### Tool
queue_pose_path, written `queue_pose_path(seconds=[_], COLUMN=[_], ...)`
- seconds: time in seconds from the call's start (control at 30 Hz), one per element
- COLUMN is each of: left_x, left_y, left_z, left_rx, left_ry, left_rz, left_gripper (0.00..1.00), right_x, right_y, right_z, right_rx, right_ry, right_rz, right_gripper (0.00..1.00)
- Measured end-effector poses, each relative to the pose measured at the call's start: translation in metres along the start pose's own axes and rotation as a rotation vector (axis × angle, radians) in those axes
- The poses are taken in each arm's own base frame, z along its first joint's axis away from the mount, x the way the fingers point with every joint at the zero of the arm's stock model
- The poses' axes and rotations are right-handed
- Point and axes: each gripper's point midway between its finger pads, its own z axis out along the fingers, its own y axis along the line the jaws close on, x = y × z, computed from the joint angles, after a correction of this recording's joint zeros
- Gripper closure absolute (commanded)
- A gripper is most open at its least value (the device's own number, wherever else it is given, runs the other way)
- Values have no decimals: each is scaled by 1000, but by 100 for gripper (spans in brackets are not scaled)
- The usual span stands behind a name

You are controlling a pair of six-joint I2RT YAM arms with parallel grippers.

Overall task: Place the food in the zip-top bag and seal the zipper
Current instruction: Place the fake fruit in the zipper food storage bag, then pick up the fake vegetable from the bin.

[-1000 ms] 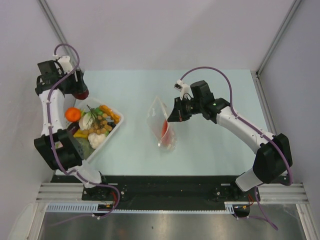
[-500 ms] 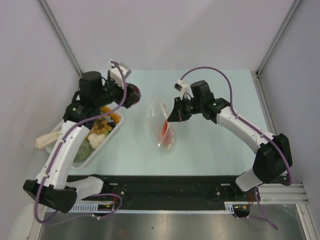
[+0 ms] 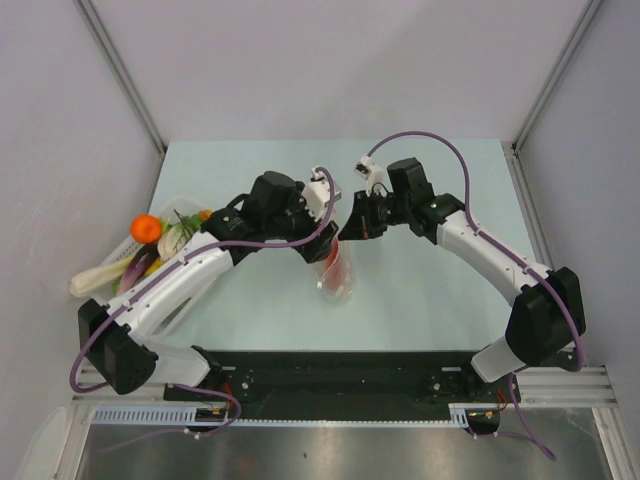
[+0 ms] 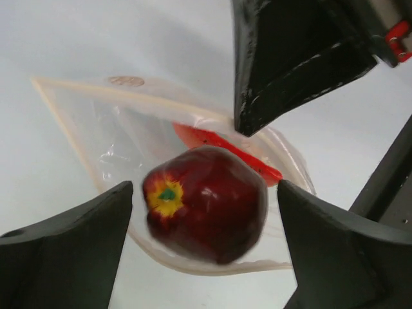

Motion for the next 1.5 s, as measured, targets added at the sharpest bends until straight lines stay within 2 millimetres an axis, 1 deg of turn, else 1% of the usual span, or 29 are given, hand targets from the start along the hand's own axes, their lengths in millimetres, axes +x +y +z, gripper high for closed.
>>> queue_pose_path(seconds=[0.03,0.1,0.17,0.23,0.27,0.3,0.33,0.37,0.43,0.5,0.53,0.6,0.67,0.73,0.8,0.87,0.97,1.03,1.2,1.33,1.43,1.5], left_x=[4,5,1,-8,-13,-18,-20,-17,-3,24,35,62,87,111,130,144,153,156,154,150,138,121], left_y=[2,10,19,34,46,63,83,104,138,171,182,203,218,230,238,242,243,243,244,237,233,237], left_z=[0,-5,-16,-29,-39,-49,-60,-72,-91,-110,-114,-119,-117,-114,-110,-104,-96,-94,-93,-90,-94,-101], left_rx=[-12,-43,-68,-101,-123,-159,-204,-250,-332,-401,-422,-446,-444,-436,-432,-411,-389,-386,-372,-283,-202,-160], left_ry=[16,18,8,-13,-29,-49,-67,-76,-72,-34,-13,41,98,155,205,253,281,288,278,270,267,256], left_rz=[-5,-17,-30,-52,-72,-94,-124,-156,-221,-294,-318,-363,-396,-410,-427,-452,-481,-495,-474,-353,-212,-83], left_gripper=[0,0,0,0,0,0,0,0,0,0,0,1,2,7,15,16,16,16,16,15,15,17], right_x=[0,0,0,0,0,0,0,0,0,0,0,0,0,0,1,1,1,1,2,2,2,2], right_y=[-1,-2,-4,-4,-5,-5,-5,-5,-5,-5,-5,-5,-5,-5,-5,-5,-5,-5,-5,-5,-4,-4], right_z=[-1,-2,-3,-3,-3,-3,-3,-3,-3,-3,-3,-3,-3,-3,-3,-3,-4,-4,-3,-3,-3,-3], right_rx=[0,1,4,4,4,4,5,5,5,5,5,5,5,5,5,6,6,6,6,6,5,5], right_ry=[-1,0,1,1,2,2,2,2,3,4,4,4,4,4,5,6,8,8,9,10,11,11], right_rz=[2,6,10,11,12,12,12,13,14,14,14,14,14,14,14,15,17,17,17,17,17,16], right_gripper=[100,100,100,100,100,100,100,100,100,100,100,100,100,100,100,100,100,100,100,100,100,100])
